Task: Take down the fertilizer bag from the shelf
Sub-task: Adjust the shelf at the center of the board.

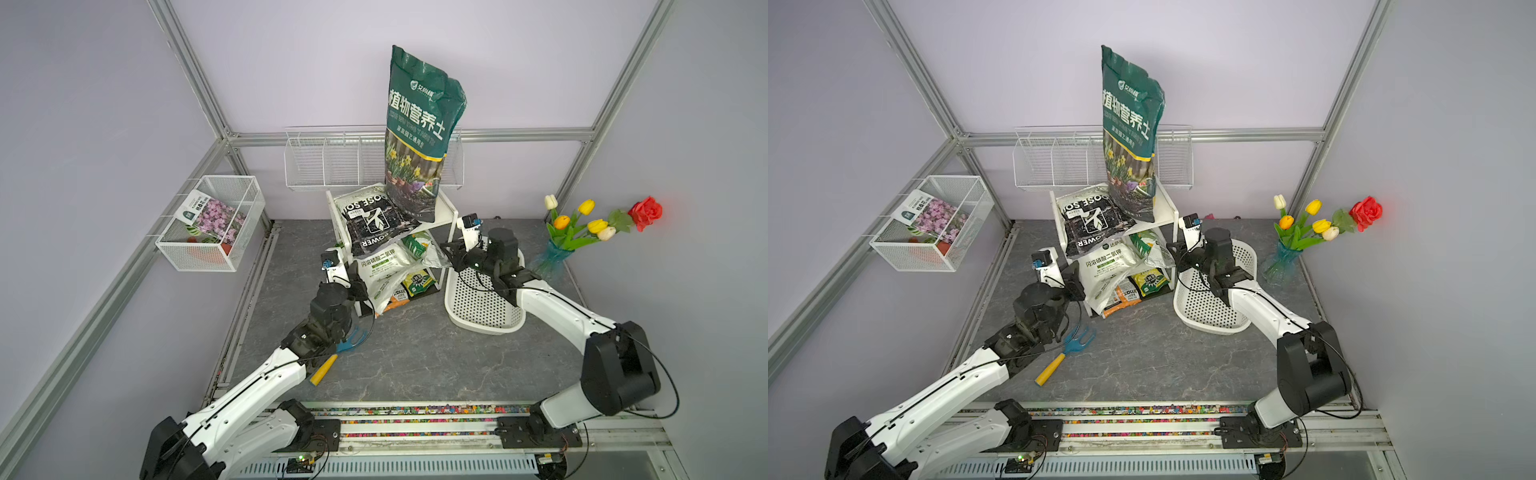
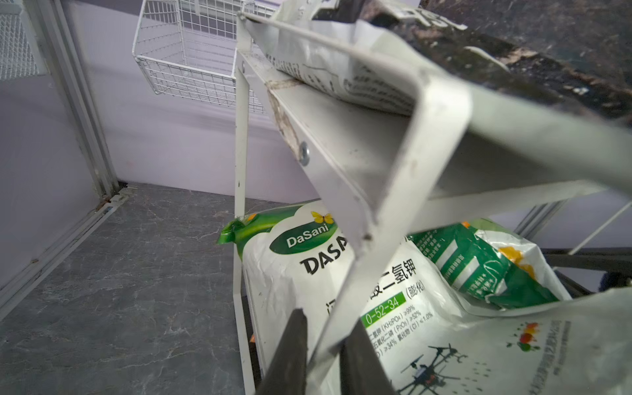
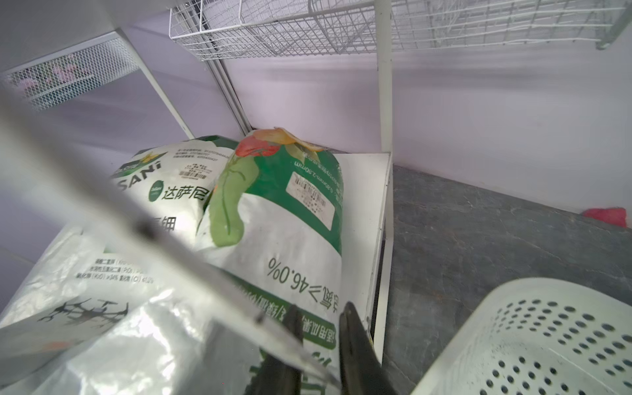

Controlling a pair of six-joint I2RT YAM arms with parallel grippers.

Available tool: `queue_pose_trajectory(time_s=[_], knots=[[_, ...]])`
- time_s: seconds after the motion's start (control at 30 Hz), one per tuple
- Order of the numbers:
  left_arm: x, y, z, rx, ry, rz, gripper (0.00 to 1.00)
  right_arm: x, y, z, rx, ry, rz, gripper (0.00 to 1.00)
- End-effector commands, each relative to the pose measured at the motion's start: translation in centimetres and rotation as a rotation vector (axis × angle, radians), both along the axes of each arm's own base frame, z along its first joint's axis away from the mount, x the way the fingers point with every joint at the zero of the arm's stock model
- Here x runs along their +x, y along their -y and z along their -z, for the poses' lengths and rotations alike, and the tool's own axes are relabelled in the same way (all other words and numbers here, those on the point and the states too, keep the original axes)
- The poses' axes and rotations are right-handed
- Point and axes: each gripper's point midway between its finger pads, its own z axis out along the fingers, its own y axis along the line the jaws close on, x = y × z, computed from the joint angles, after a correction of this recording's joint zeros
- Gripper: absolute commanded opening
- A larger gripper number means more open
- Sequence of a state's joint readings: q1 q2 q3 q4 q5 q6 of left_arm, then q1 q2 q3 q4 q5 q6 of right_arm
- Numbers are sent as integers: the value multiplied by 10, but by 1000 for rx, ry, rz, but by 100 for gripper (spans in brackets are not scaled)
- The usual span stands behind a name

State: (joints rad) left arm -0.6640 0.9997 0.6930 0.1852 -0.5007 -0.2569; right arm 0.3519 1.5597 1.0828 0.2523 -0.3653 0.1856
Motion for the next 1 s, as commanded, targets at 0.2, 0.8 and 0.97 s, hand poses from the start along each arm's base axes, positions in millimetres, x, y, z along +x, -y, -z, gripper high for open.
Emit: queue_pose_trajectory(time_s=[0.2,0.8,0.97], knots=[[49,-40,9,-37,-3,-174,2,45,-7,13,172,-105,96,8],[5,-74,1,-64,-34,-217,84,-10,12,9,59,-129,84,70],[-16,-80,-18,-120,4,-188,87,-42,30,-14,-11,-108,103,77]])
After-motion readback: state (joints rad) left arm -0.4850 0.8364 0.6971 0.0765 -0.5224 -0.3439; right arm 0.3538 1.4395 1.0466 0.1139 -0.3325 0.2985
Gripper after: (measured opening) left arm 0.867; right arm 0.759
